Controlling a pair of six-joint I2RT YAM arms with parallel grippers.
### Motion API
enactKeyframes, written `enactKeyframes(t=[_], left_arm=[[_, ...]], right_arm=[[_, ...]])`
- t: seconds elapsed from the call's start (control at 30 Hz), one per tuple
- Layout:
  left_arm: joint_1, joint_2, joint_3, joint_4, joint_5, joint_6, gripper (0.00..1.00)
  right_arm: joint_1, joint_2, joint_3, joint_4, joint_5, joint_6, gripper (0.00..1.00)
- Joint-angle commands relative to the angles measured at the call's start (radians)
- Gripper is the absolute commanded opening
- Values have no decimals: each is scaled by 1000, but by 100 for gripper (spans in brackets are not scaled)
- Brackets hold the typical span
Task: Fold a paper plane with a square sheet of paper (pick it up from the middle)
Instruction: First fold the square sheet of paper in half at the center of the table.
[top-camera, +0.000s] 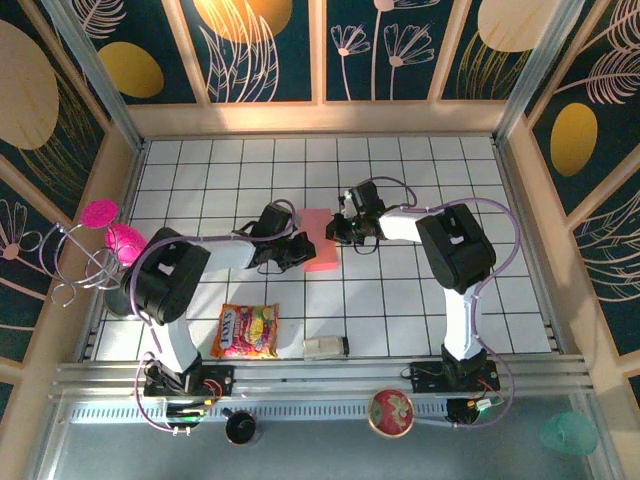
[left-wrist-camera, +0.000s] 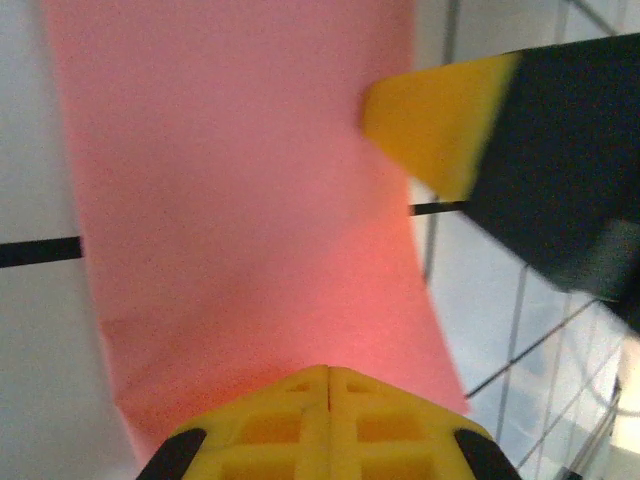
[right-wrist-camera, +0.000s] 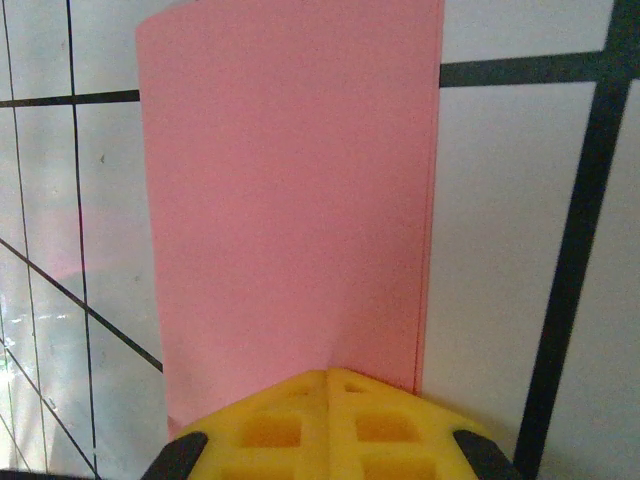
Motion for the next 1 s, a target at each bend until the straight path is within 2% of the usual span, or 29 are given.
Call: enactKeyframes(t=[0.0,0.2,0.5,0.63,0.77,0.87,0.97], left_arm=[[0,21,-12,19,-17,-37,0],[-1,-2,-131,41,-64,-88,0],[-2,-65,-275,119,-32,-145,0],[-20,-107,-241,-26,8,3,0],[-72,-111,-103,-321,-114,235,0],[-73,-110,-42,-382,-163,260,0],[-74,-150,-1,-349,-171,242,0]], right_arm=[[-10,178,-124,-267,311,-35,0],[-12,182,-127,-267,312,-37,0],[-17,190,-127,-264,321,-38,0],[-17,190,-125,-264,320,-36,0],[-16,193,-122,-264,321,-36,0],[-16,192,-120,-266,321,-33,0],[-17,181,-118,-268,318,-32,0]])
